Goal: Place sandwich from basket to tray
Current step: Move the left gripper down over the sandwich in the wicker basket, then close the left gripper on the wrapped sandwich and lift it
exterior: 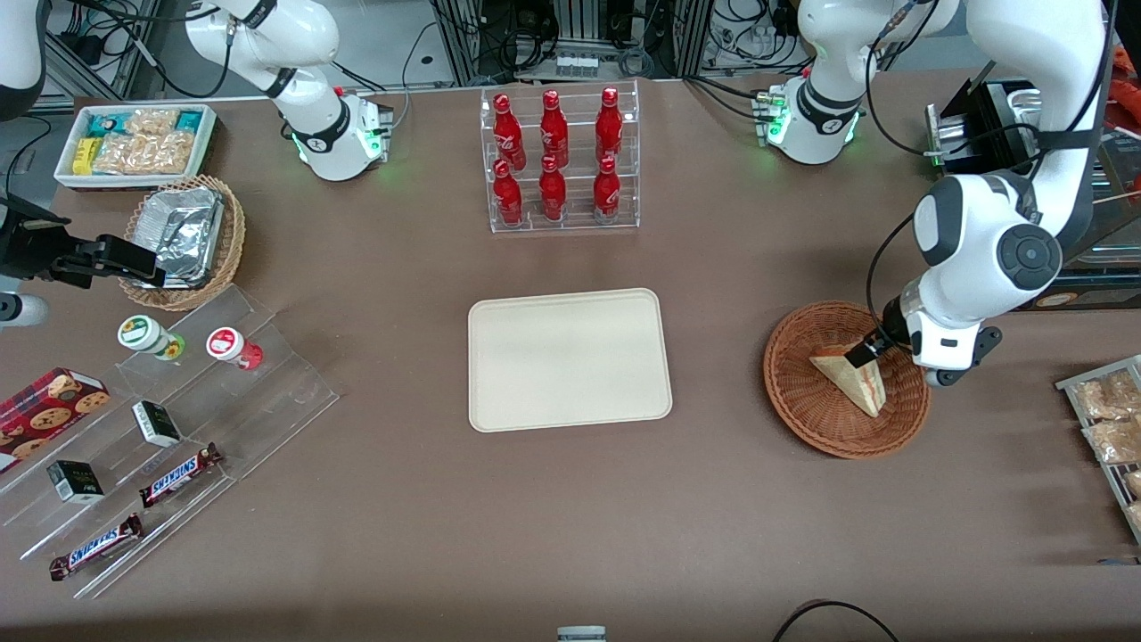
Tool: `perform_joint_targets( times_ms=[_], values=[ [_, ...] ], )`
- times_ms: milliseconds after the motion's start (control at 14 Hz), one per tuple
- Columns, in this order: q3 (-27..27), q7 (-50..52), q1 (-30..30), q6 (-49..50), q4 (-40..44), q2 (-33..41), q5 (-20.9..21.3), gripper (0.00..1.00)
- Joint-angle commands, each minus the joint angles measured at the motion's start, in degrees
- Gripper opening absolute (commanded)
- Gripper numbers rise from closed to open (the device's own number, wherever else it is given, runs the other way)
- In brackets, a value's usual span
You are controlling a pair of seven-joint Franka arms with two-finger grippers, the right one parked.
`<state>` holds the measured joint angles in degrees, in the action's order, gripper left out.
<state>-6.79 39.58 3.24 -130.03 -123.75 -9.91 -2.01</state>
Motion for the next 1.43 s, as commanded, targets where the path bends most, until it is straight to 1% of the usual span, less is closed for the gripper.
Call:
perform_joint_targets(
  times_ms=[0, 500, 571, 643, 714, 786, 857, 1143, 1357],
  values=[
    [-0.06, 1.81, -0.16, -2.67, -0.17, -1.33, 0.08, 1.00],
    [-0.06, 1.99, -0.07, -8.38, -0.52, -5.82, 0.08, 1.00],
    [-0.06, 1.99, 0.01, -9.09, -0.78, -6.26, 0.08, 0.98],
    [0.02, 1.99, 0.01, -9.62, -1.40, -6.35, 0.08, 0.77],
    [0.02, 1.99, 0.10, -9.71, -1.75, -6.26, 0.08, 0.40],
    [0.02, 1.90, 0.02, -9.54, -2.10, -6.00, 0.16, 0.07],
    [0.02, 1.64, 0.10, -9.01, -2.37, -5.47, 0.34, 0.00],
    [0.02, 0.67, 0.02, -2.97, -1.41, -1.88, 0.78, 0.00],
    [-0.68, -3.00, -0.69, 5.90, 4.55, -1.34, 0.78, 0.00]
  ],
)
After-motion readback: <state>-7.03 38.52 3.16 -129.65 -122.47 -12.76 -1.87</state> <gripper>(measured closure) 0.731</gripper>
